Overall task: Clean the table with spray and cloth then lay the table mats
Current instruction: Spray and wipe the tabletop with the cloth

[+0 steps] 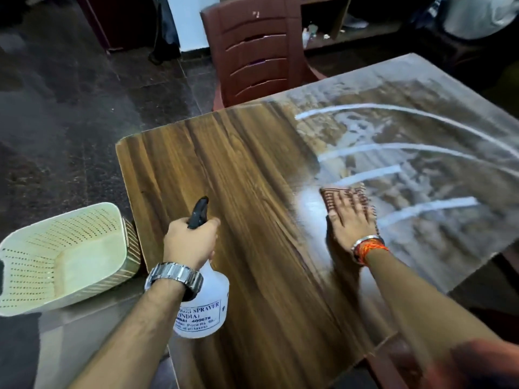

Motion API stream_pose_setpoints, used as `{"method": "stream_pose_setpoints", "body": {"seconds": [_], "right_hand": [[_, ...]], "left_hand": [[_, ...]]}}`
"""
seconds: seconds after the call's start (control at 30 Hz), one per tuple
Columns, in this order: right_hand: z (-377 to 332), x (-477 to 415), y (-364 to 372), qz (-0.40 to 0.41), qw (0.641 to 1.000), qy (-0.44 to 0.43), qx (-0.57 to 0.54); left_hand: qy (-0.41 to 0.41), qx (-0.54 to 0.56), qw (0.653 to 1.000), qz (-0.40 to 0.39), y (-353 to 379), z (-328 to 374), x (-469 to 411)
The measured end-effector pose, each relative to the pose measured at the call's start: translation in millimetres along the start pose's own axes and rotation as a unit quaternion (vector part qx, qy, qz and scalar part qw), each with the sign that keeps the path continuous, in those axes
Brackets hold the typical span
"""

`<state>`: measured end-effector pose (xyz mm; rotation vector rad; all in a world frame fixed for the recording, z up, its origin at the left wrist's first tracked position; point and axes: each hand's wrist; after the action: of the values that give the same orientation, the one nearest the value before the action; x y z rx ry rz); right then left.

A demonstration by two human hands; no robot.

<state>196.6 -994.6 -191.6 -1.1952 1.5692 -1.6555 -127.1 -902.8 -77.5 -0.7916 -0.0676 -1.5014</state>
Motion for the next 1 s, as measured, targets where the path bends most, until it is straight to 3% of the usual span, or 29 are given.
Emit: {"method": "stream_pose_setpoints", "body": {"seconds": [0.07,0.23,0.37,0.47,0.6,0.7,0.77,0.9,1.0], "right_hand": [[4,19,5,0.01,1.0,0.007,0.003],[-8,111,26,0.026,0.972,-0.231,0.028],[36,157,28,0.008,0.941,-0.336,0.03],[105,143,19,0.0,0.951,-0.307,0.039],[194,109,3,0.002,0.99,-0.137,0.019],[196,112,5,0.006,0.998,-0.069,-0.004],[173,127,13,0.027,0.995,-0.092,-0.006],[105,181,30,0.034,0.961,-0.273,-0.039],[70,205,38,0.004,0.935,-0.351,-0.048]], "left_hand": [[0.002,-0.005,1.0,0.002,10,-5,20],[-0.003,0.003,1.0,0.008,49,-13,79],[-0.023,0.027,0.999,0.0,93,-16,121],[-0.019,0.022,0.999,-0.016,130,-16,155],[-0.017,0.006,1.0,-0.024,161,-21,183],[-0.014,-0.015,0.999,-0.024,170,-26,197],[-0.013,-0.029,0.999,-0.022,174,-26,202],[-0.011,-0.057,0.998,-0.023,180,-25,209],[-0.008,-0.072,0.997,-0.021,186,-23,211]]}}
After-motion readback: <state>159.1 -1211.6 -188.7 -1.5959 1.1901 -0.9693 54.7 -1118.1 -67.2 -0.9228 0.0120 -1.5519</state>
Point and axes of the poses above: each hand's wrist, its own x-axis away from the middle knuckle, its own y-axis out of the palm, z = x × y, and after that the axes turned 4 degrees about -y, right-handed
